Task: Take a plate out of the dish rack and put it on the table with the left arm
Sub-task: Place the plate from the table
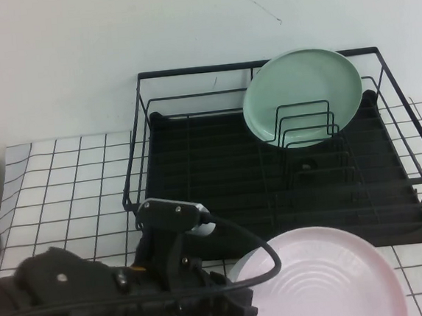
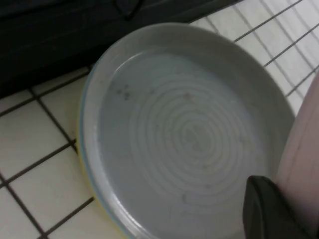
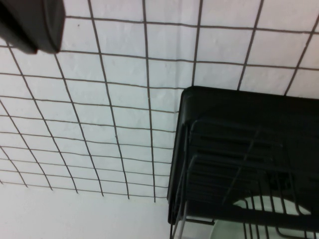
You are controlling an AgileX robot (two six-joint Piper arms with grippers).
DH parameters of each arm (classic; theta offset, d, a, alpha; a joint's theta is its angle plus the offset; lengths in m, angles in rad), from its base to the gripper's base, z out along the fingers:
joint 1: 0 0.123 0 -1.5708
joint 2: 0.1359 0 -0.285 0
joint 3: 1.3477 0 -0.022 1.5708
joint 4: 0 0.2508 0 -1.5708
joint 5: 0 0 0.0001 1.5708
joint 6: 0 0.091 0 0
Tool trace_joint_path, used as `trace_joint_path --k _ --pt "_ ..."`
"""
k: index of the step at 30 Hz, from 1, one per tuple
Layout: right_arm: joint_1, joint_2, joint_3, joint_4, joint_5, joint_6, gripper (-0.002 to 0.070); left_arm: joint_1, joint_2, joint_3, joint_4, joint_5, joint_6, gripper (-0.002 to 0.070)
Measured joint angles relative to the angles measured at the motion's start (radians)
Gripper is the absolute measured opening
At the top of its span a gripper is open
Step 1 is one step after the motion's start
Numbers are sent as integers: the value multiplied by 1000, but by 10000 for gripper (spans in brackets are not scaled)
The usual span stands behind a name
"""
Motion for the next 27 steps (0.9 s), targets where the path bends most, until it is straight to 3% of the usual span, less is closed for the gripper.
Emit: trace_joint_path --k 11,27 --pt "0 0 0 0 0 0 -3 0 146 -13 12 -104 -32 13" --pt "0 0 0 0 0 0 -3 0 178 -94 -4 -73 -32 12"
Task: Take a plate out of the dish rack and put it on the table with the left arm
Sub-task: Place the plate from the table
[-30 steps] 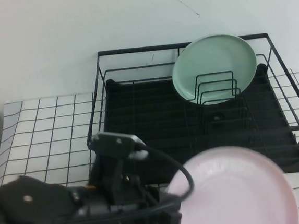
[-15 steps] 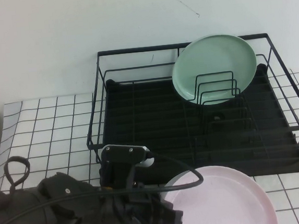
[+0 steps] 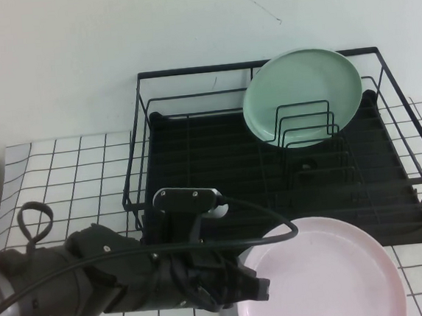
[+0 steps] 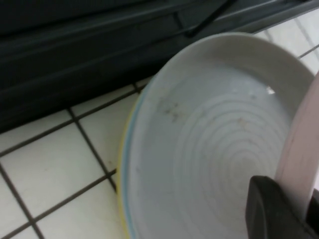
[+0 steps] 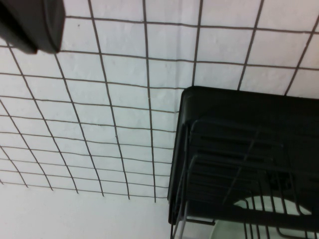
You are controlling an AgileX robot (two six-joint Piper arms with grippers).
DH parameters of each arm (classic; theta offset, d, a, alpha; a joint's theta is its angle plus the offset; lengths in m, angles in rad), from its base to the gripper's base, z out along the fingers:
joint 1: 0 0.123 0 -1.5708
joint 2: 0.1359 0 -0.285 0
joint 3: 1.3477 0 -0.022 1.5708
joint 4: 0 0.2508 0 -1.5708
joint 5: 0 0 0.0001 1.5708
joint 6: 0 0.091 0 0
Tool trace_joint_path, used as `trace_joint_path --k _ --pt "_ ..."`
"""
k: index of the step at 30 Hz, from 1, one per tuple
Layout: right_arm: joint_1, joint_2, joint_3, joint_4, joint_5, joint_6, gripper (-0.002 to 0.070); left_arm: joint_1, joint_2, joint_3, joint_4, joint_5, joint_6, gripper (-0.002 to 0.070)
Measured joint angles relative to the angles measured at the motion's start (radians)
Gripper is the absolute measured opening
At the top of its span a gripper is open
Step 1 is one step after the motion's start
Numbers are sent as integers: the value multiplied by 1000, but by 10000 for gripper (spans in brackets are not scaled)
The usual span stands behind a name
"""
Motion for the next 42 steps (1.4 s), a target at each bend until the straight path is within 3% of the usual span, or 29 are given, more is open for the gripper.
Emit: trace_joint_path --k 15,42 --pt "0 0 0 0 0 0 -3 0 51 0 13 -66 -2 6" --pt "0 0 0 0 0 0 -3 0 51 0 224 -105 -13 6"
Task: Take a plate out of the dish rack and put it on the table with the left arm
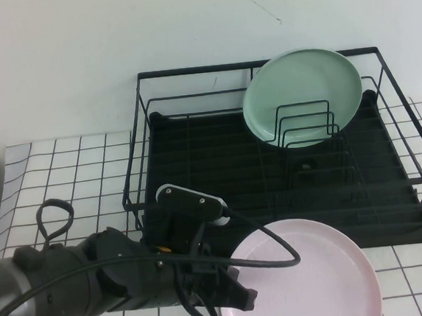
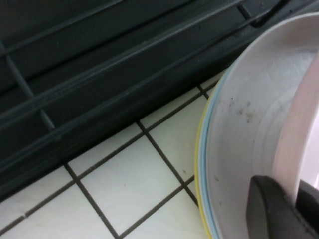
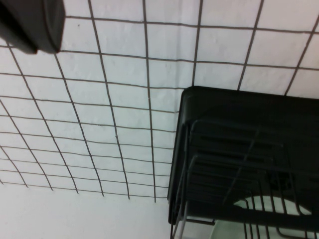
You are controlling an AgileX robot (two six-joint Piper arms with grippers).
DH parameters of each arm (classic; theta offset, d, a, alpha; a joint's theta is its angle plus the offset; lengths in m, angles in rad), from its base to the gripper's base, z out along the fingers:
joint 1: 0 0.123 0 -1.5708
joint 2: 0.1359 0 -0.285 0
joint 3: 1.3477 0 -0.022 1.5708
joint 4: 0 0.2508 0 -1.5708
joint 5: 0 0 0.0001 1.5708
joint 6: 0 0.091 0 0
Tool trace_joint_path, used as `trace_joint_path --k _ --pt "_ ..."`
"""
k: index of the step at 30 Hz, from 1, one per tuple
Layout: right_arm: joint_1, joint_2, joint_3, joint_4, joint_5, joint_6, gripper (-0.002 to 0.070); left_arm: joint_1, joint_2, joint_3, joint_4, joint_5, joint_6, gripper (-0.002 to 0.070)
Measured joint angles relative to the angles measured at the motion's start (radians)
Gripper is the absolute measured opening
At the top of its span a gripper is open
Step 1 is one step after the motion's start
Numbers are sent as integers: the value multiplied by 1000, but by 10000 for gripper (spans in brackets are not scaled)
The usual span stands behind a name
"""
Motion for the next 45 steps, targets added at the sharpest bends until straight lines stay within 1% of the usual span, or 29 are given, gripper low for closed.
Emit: trace_joint_path --k 3,5,7,10,12,13,15,17,19,21,23,25,26,28,32,37,39,42,45 --pt "0 0 0 0 0 0 -3 0 0 0 20 5 0 20" --pt "0 0 0 0 0 0 -3 0 0 0 37 10 4 57" --pt "0 0 0 0 0 0 -3 0 0 0 46 17 4 134" --pt "0 0 0 0 0 0 -3 0 0 0 50 19 4 298" --pt "0 0 0 0 0 0 -3 0 0 0 50 21 4 382" --pt "0 0 0 0 0 0 -3 0 0 0 50 21 4 412" --pt "0 0 0 0 0 0 -3 0 0 0 50 21 4 434" --pt "0 0 0 0 0 0 -3 0 0 -4 51 23 4 423" --pt "0 0 0 0 0 0 -3 0 0 -18 51 32 4 379" --pt "0 0 0 0 0 0 -3 0 0 -35 53 46 4 312" --pt "0 0 0 0 0 0 -3 0 -7 -50 60 63 4 221" --pt "0 0 0 0 0 0 -3 0 -22 -65 64 86 6 109" --pt "0 0 0 0 0 0 -3 0 -32 -72 66 101 11 71" --pt "0 0 0 0 0 0 -3 0 -54 -86 66 128 15 33" --pt "0 0 0 0 0 0 -3 0 -106 -113 75 211 15 6" --pt "0 0 0 0 0 0 -3 0 -162 -146 100 356 15 1" --pt "0 0 0 0 0 0 -3 0 -187 -166 135 399 10 1" --pt "0 0 0 0 0 0 -3 0 -238 -200 260 426 -64 1" --pt "0 0 0 0 0 0 -3 0 -304 -232 506 426 -240 1"
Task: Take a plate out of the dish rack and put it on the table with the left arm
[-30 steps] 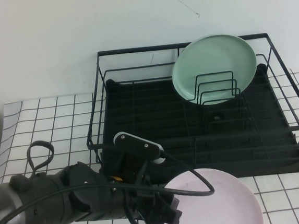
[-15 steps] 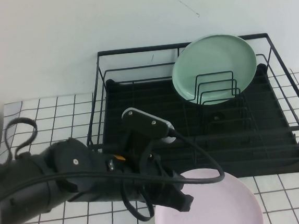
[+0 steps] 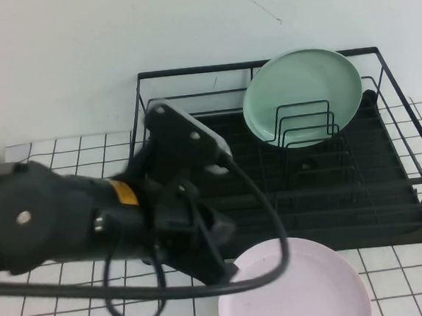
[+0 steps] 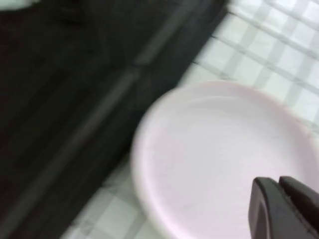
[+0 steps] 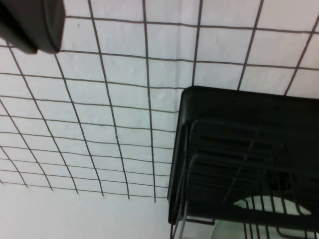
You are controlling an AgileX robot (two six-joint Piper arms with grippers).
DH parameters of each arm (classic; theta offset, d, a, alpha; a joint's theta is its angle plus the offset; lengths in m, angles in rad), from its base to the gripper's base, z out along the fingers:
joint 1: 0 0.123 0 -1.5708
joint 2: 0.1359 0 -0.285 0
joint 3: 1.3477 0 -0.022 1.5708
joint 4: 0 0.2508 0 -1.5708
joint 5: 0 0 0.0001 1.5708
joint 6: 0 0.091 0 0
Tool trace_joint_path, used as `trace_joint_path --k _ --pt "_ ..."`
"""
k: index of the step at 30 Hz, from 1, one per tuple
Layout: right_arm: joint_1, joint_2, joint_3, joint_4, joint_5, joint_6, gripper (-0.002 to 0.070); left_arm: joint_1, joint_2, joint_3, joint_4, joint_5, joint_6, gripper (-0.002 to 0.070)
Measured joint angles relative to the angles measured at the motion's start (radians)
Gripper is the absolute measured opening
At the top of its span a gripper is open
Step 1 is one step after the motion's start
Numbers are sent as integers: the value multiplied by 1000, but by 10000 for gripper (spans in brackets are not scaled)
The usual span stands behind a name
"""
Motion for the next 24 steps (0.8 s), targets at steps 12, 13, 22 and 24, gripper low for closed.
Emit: trace_joint_path --k 12,13,22,24 --pt "0 0 0 0 0 0 -3 0 -259 -16 1013 14 -915 1" --pt "0 0 0 0 0 0 -3 2 -282 -16 1056 14 -949 1" --pt "0 0 0 0 0 0 -3 2 -472 202 1247 -207 -1154 0" --pt "0 0 0 0 0 0 -3 2 -507 286 1266 -286 -1178 -1"
